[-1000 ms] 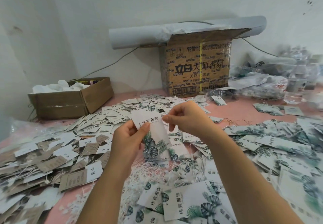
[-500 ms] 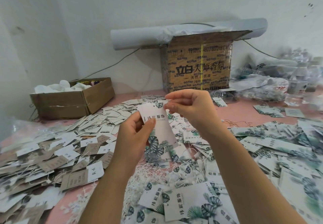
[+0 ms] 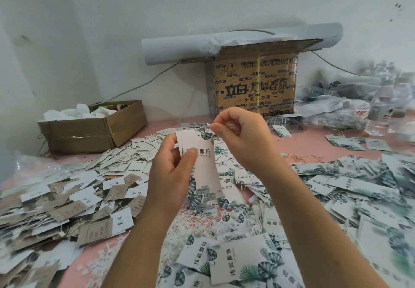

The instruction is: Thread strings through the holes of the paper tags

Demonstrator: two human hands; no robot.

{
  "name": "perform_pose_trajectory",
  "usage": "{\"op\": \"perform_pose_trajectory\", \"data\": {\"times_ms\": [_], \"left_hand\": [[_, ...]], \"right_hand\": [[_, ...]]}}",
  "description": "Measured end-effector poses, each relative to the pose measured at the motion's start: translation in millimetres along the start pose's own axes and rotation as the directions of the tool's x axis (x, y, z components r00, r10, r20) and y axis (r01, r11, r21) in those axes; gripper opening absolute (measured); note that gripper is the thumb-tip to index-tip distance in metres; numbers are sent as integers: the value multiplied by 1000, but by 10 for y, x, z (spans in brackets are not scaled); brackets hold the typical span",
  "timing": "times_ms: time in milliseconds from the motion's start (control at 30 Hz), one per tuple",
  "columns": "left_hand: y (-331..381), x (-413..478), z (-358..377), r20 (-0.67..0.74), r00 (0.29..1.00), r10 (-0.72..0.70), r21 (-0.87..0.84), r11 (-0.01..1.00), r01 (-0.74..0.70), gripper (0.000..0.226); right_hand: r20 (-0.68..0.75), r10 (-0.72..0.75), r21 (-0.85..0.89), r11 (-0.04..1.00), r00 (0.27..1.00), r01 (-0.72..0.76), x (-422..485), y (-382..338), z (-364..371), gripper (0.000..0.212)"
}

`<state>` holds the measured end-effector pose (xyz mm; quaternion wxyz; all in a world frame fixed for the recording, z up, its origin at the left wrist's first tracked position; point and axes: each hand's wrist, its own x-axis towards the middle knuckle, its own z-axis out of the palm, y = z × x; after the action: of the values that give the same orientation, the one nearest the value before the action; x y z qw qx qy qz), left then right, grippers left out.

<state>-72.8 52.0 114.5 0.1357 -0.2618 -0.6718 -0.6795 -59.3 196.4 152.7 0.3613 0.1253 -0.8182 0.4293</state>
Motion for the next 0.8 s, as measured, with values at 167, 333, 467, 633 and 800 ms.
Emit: {"op": "perform_pose_trajectory", "data": {"times_ms": [167,333,467,633,800], "left_hand": [[25,-10,19,-30,999,28,21,999,-28,21],[60,-17,17,-49,996,68,45,997,-66,18],[50,-21,16,14,996,84,103,991,-85,16],[33,-21,20,55,992,111,160,980,-119,16],[25,-5,16,69,991,111,197,973,-123,15]], "right_hand": [[78,6,-1,1000,997,-6,-9,5,23,10],[79,-10,-30,999,997,13,-18,-16,35,11],[85,-24,-95,995,996,32,-17,-48,30,13],[101,-25,-140,989,995,39,-13,-80,14,15],[101,-20,-131,991,995,33,-24,-95,16,15]]}}
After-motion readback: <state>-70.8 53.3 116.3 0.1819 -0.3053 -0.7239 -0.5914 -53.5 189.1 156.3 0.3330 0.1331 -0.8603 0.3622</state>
